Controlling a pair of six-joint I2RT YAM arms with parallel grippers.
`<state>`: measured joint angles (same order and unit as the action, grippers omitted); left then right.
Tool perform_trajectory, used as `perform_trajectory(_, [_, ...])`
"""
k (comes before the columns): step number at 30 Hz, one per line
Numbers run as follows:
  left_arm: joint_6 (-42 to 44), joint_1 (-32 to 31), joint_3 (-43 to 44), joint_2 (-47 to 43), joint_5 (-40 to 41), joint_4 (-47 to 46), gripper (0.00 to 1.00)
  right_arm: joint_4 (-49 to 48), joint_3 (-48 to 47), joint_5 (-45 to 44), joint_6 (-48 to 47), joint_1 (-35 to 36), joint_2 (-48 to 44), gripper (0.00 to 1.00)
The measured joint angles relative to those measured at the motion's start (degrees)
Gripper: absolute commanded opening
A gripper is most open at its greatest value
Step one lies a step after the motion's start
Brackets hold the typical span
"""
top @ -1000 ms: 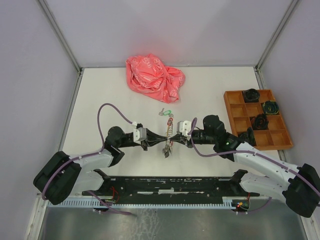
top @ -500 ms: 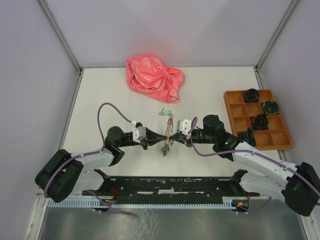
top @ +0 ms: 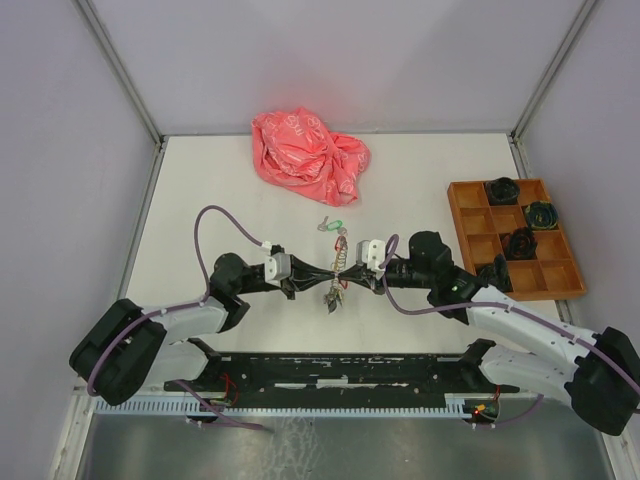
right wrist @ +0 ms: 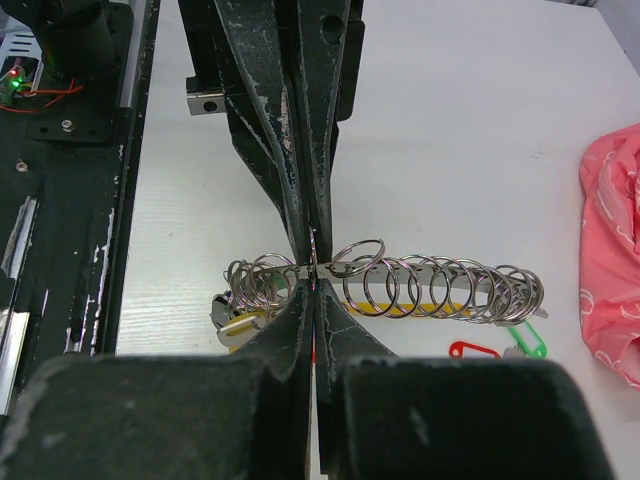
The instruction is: Put the keys on the keyring
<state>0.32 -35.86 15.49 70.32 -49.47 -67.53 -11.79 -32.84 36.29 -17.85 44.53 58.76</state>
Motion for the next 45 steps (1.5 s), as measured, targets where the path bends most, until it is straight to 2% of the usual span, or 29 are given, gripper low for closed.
perform_trajectory(8, [-0.04, 0.00, 0.09, 0.72, -0.46, -0.39, 0.03, -1.38, 0.72, -0.09, 0.70, 0.02, 0.07, 0.01])
perform_trajectory(13, [-0.04, 0.04, 0.11, 0.87, -0.33, -0.33, 0.03, -1.46, 0.74, -0.15, 1.09, -0.02, 0.35, 0.18])
perform_trajectory(24, [-0.04, -0.26, 0.09, 0.87, 2.99, 3.10, 0.03, -2.01, 0.72, 0.31, -0.39, -0.81, -0.63, 0.40])
perform_trajectory(31, [-0.07, -0.26, 0.04, 0.87, 3.45, 3.10, 0.03, 2.08, 0.74, 0.70, -1.11, -2.60, -3.63, 0.39])
perform_trajectory(39, [-0.11, -0.26, -0.02, 0.87, 3.26, 2.49, 0.03, 2.86, 0.74, 2.36, -1.07, -2.97, -0.13, 0.36])
perform_trajectory(45, [-0.11, -0.26, -0.02, 0.87, 2.75, 2.34, 0.03, 2.23, 0.74, 2.69, -1.03, -3.04, 0.76, 0.28])
